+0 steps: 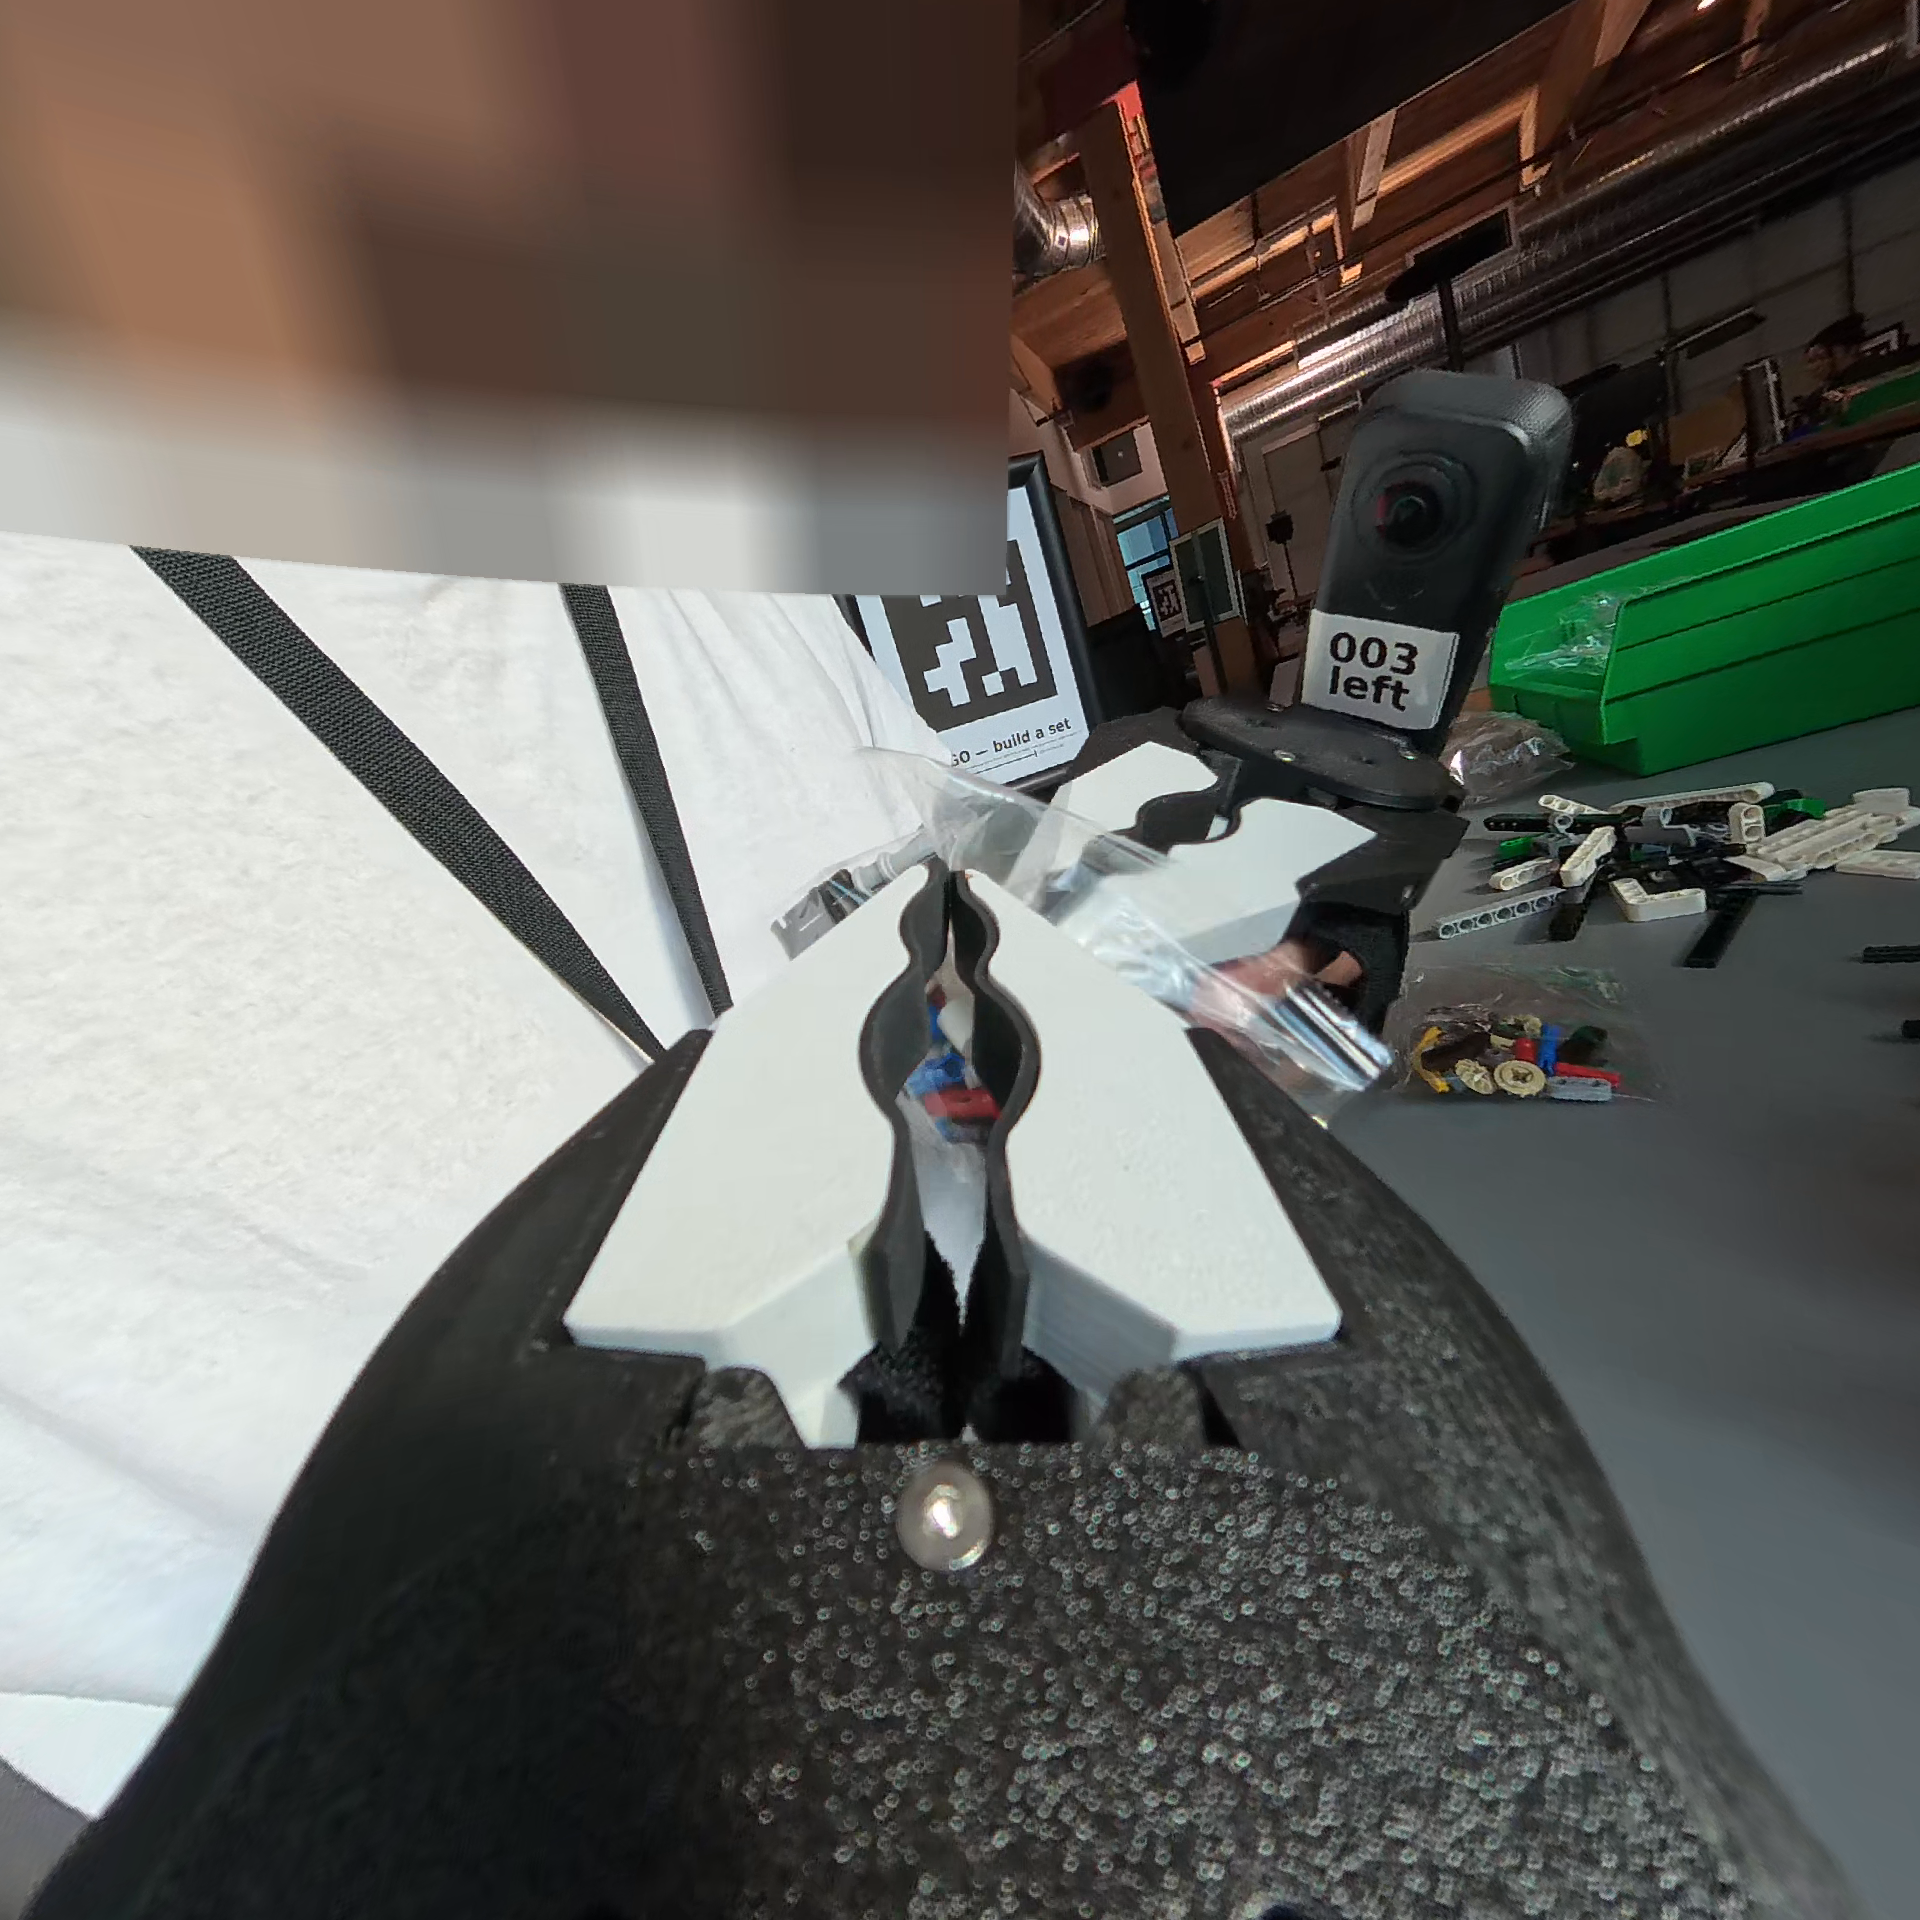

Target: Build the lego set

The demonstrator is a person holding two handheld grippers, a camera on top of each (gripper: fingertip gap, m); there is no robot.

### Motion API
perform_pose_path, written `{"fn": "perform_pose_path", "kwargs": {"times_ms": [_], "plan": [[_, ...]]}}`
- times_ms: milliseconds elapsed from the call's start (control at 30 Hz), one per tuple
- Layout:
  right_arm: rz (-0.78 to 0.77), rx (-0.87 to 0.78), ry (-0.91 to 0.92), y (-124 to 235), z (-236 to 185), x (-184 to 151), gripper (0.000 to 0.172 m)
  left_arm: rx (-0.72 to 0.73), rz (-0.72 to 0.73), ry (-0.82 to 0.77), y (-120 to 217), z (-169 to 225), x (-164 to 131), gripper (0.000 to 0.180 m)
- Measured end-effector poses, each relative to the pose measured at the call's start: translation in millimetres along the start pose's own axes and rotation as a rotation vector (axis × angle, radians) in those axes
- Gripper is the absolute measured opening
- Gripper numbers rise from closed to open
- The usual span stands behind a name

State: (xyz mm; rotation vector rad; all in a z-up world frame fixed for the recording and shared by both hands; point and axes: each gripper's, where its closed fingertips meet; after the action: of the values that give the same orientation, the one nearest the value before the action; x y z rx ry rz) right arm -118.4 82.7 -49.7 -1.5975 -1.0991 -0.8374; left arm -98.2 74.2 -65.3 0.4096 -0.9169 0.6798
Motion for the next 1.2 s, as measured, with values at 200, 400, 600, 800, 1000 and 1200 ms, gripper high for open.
{"fn": "perform_pose_path", "kwargs": {"times_ms": [200, 400, 600, 800, 1000, 1200], "plan": [[-0.017, -0.023, 0.009, 1.1, 2.3, -1.8, 0.0, 0.089, 0.0, -0.008, -1.2, -10.3, -0.2, 0.0], [-0.02, -0.097, 0.025, 10.5, 9.6, 1.1, 0.0, 0.201, -0.03, -0.079, 13.9, -23.2, 0.4, 0.0], [0.043, -0.123, 0.037, 15.4, 13.0, 11.3, 0.0, 0.255, -0.075, -0.126, 18.8, -30.9, -9.8, 0.022], [0.183, -0.095, -0.041, 17.1, 19.2, 23.2, 0.0, 0.238, -0.001, -0.009, 9.7, -30.2, 1.9, 0.074], [0.177, -0.055, -0.042, 13.3, 15.6, 22.3, 0.0, 0.106, 0.03, 0.115, -0.1, -14.5, 1.8, 0.061], [0.151, -0.051, -0.054, 7.5, 16.8, 17.0, 0.0, 0.052, 0.081, 0.159, 0.3, -9.8, 5.3, 0.05]]}}
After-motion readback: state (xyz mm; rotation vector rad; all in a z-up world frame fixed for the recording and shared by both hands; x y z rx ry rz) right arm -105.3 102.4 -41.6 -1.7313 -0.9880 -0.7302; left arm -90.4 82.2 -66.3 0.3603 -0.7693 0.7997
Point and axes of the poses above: each gripper's, where its closed fingertips meet, y back along the fingers, x out of its top, z = x × y across the jaws, and after that the axes turned 11 degrees about x, right-handed
